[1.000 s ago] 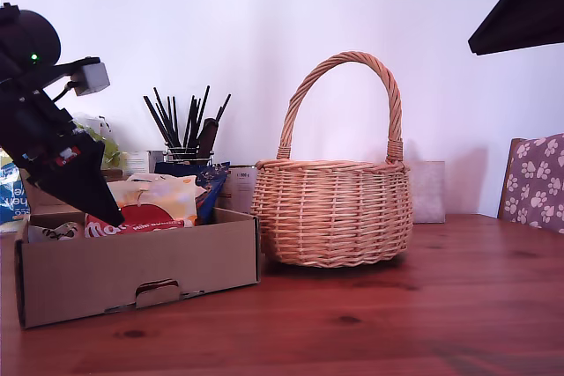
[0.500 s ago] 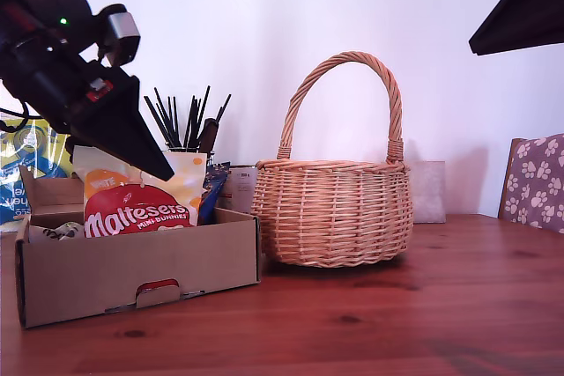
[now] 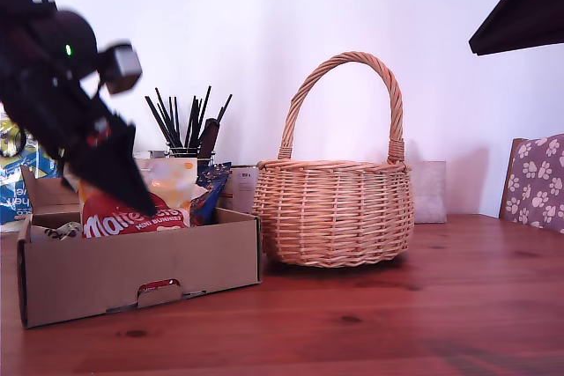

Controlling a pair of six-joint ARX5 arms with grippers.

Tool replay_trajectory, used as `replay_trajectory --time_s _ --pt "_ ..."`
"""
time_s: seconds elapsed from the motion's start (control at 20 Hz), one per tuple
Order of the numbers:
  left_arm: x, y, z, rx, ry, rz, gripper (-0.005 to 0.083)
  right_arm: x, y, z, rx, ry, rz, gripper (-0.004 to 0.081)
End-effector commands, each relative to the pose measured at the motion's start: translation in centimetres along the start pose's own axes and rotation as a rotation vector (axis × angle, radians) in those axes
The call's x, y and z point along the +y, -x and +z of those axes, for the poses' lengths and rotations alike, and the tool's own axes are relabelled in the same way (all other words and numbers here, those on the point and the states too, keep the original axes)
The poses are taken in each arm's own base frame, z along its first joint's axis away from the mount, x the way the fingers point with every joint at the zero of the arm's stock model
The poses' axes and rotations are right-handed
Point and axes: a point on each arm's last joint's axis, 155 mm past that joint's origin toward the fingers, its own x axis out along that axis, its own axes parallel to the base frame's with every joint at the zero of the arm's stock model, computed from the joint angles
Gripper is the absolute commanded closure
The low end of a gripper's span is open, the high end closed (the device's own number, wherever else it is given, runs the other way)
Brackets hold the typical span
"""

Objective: Move the bags of Easter eggs from the cardboard box on the left into the woven basket on the right side.

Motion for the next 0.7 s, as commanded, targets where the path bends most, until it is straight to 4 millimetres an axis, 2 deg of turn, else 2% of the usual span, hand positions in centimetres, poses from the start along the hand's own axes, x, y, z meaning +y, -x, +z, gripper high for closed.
replay_trajectory --time_s 0.0,0.15,0.25,0.4,0.65 --pt "-0.1 -1.6 -2.0 0.063 0.023 -0.016 0.0297 0.1 0.0 0.1 -0.005 0.007 0.003 0.0782" --pt "0.2 -1.7 -2.5 0.083 0.022 0.000 0.0292 0.1 0.0 0.1 -0.005 0.007 0.003 0.0782" --pt "0.2 -1.8 -3.3 0.116 0.036 -0.002 0.0323 0.1 0.0 0.1 -0.005 0.007 0.003 0.0782" --pt "-0.4 -1.6 -4.3 0.157 0.060 -0.023 0.0440 0.1 0.0 0.1 -0.005 0.007 0.003 0.0782" --pt "-0.5 -1.6 -4.3 0.158 0.061 -0.025 0.0729 0.1 0.0 0.1 -0.005 0.007 0.002 0.0782"
